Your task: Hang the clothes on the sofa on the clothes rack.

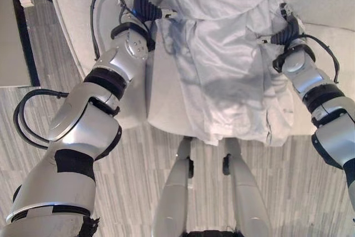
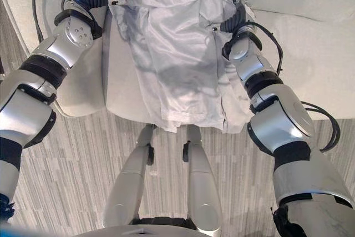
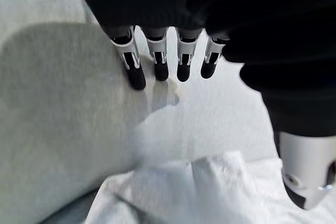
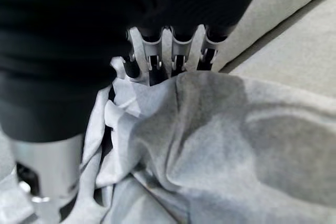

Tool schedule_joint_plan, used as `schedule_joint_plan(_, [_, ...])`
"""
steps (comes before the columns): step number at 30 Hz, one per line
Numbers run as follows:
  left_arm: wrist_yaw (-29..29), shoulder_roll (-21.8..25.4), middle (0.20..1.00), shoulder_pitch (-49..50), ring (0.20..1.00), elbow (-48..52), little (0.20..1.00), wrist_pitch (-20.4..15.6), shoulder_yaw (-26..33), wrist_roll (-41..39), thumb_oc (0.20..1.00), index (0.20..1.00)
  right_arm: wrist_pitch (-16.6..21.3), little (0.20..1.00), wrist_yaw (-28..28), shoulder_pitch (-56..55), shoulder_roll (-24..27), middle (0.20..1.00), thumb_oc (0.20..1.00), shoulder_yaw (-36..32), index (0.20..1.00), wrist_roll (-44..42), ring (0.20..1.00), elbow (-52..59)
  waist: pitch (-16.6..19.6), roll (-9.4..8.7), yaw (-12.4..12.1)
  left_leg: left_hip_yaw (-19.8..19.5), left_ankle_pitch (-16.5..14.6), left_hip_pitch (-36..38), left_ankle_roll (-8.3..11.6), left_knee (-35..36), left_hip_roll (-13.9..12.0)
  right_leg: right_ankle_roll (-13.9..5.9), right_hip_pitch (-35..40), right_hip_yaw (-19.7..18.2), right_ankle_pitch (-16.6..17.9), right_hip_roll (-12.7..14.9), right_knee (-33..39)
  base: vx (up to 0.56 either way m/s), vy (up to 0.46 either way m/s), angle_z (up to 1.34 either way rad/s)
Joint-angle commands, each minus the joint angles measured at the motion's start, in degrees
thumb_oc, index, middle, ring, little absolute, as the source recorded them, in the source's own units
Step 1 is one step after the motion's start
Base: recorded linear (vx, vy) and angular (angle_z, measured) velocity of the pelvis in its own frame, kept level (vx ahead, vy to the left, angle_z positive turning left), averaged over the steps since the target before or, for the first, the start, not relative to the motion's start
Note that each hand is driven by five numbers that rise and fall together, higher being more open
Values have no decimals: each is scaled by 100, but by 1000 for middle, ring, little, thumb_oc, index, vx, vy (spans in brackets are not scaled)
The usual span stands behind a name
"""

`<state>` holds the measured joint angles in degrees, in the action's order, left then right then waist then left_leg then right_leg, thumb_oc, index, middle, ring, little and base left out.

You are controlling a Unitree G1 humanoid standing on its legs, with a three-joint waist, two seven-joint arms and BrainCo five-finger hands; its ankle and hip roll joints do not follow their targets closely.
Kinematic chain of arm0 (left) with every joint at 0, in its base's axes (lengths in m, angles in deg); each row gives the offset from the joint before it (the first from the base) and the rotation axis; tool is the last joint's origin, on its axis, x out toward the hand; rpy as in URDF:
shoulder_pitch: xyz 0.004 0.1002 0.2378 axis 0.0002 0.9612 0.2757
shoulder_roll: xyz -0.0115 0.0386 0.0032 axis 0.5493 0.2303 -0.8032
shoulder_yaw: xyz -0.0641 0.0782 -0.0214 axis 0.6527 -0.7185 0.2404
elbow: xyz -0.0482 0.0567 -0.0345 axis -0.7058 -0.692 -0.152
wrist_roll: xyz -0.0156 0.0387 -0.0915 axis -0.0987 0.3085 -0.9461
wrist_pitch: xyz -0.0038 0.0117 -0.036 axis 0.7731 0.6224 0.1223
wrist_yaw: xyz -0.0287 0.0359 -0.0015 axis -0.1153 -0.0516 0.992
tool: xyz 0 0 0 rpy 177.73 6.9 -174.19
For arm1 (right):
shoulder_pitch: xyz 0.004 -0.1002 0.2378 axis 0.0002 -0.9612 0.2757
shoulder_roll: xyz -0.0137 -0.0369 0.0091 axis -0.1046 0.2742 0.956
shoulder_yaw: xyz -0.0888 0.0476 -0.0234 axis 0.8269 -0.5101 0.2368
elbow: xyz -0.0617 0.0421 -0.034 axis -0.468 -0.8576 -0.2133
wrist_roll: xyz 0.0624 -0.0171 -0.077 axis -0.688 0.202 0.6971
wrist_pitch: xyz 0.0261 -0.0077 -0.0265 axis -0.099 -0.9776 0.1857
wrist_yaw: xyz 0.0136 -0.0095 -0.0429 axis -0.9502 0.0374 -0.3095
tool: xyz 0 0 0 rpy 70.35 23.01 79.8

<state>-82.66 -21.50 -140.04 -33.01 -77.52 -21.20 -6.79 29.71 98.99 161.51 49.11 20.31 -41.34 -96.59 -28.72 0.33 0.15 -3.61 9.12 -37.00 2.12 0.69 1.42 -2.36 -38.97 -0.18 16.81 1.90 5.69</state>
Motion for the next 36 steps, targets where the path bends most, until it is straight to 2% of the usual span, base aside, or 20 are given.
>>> schedule_joint_plan(1, [254,3,1000,-143,1000,-709,1000,152,50,-97,1000,1000,74,1000,55,243,-148,1000,1000,-4,1000,-131,1000,-229,66,40,-25,-408,203,98,75,431,111,-627,301,-300,-544,41,-69,0,0,0])
schedule_joint_plan(9, [335,-259,1000,-61,1000,-819,1000,179,34,-181,1000,1000,115,1000,191,441,-339,1000,1000,127,1000,-76,1000,-27,-1,-50,10,-398,206,-86,44,431,92,-602,114,-324,-552,24,-69,0,0,0])
schedule_joint_plan(20, [355,-348,1000,-32,1000,-893,1000,215,29,-195,1000,1000,112,1000,310,509,-666,1000,1000,238,1000,73,1000,255,-57,-124,32,-378,206,-193,35,431,81,-584,-20,-342,-530,5,-69,-4,7,-3])
schedule_joint_plan(25, [315,-194,1000,-88,1000,-898,1000,239,18,-136,1000,1000,143,1000,403,491,-701,1000,1000,193,1000,126,1000,620,-72,-150,50,-379,211,-241,46,431,76,-598,-81,-320,-512,7,-69,-3,8,0])
schedule_joint_plan(29, [162,-1,1000,-178,1000,-867,1000,274,29,35,1000,1000,50,1000,597,522,-646,1000,1000,231,1000,662,1000,952,-69,-168,61,-341,198,-273,50,431,78,-621,-126,-313,-498,15,-69,-16,38,-3])
schedule_joint_plan(36, [-408,536,1000,-599,1000,-716,1000,345,31,359,1000,1000,87,1000,848,365,-583,1000,1000,87,1000,961,1000,1407,-31,-195,82,-297,189,-397,71,431,92,-651,-289,-276,-460,27,-69,-5,12,-2])
